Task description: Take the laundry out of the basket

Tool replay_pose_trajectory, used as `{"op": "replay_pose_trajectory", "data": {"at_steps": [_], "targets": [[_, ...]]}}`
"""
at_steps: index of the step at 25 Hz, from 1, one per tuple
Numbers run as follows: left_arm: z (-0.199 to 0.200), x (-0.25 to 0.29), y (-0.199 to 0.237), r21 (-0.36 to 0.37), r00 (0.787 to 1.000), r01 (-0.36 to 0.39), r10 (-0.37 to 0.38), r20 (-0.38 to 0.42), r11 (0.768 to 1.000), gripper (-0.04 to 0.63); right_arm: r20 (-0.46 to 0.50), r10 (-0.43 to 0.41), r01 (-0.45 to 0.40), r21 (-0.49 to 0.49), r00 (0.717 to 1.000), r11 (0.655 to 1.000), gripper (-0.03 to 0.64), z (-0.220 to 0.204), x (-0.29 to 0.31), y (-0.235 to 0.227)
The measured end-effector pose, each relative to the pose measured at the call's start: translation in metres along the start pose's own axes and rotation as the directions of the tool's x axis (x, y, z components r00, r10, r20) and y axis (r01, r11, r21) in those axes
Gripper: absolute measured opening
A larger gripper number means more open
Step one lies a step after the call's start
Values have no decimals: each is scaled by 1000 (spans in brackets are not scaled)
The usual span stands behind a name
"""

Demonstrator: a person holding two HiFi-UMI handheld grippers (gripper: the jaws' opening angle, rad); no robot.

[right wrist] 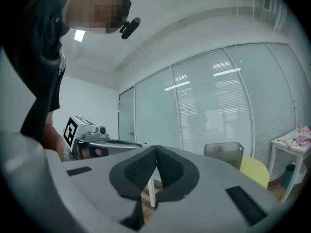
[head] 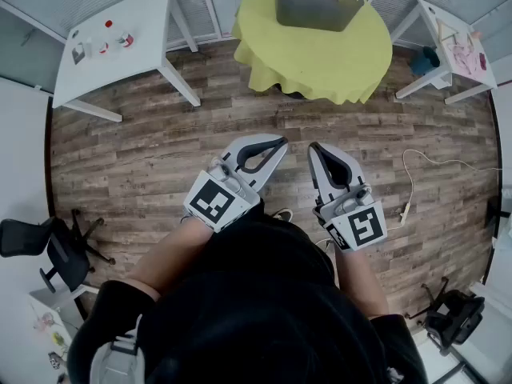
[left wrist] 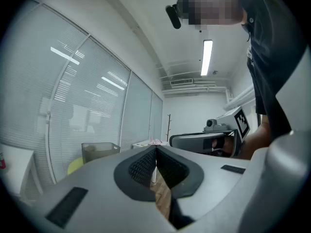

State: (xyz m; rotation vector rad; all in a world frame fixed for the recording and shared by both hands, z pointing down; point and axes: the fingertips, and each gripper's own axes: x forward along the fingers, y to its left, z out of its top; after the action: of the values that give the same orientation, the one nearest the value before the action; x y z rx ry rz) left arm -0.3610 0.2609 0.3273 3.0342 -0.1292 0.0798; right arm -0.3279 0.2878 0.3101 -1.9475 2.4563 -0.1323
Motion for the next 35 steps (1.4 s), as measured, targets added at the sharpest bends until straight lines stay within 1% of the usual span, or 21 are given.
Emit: {"op": "replay_pose_trajectory", "data": {"at_steps": [7, 10, 13, 16, 19, 22, 26, 29, 35], "targets": [[0, -4, 18, -8, 1000, -21, 21, 1, 1000, 11, -19, 19, -19, -7, 1000, 1000, 21, -3, 15, 1], [-2, -6, 28, -8, 1000, -25, 25, 3, 1000, 11, -30, 8, -9, -29, 1000, 1000, 23, -5, 26, 2], [-4, -8, 40, -13, 1000, -16, 17, 4, 1000, 11, -50, -10, 7, -61, 999, 998, 23, -8, 38, 3], [-7, -6, 50, -24, 1000, -1, 1, 3, 1000, 11, -56, -20, 17, -53, 998, 998, 23, -11, 48, 1], [-8, 0, 56, -23, 1000, 21, -21, 3, 999, 11, -47, -46, 44, -45, 998, 998, 23, -10, 51, -7], [-7, 11, 60, -22, 999, 34, -34, 1, 999, 11, -40, -72, 71, -35, 997, 997, 23, -7, 49, -23], [-5, 36, 63, -20, 999, 36, -36, -5, 999, 11, -44, -75, 73, -45, 996, 996, 23, -6, 46, -50], [-2, 61, 67, -4, 1000, 24, -24, -3, 1000, 11, -29, -56, 54, -47, 998, 997, 23, -4, 48, -75], [10, 118, 69, 12, 1000, -30, 30, -1, 999, 11, -13, 17, -18, -65, 1000, 998, 23, 6, 46, -130]]}}
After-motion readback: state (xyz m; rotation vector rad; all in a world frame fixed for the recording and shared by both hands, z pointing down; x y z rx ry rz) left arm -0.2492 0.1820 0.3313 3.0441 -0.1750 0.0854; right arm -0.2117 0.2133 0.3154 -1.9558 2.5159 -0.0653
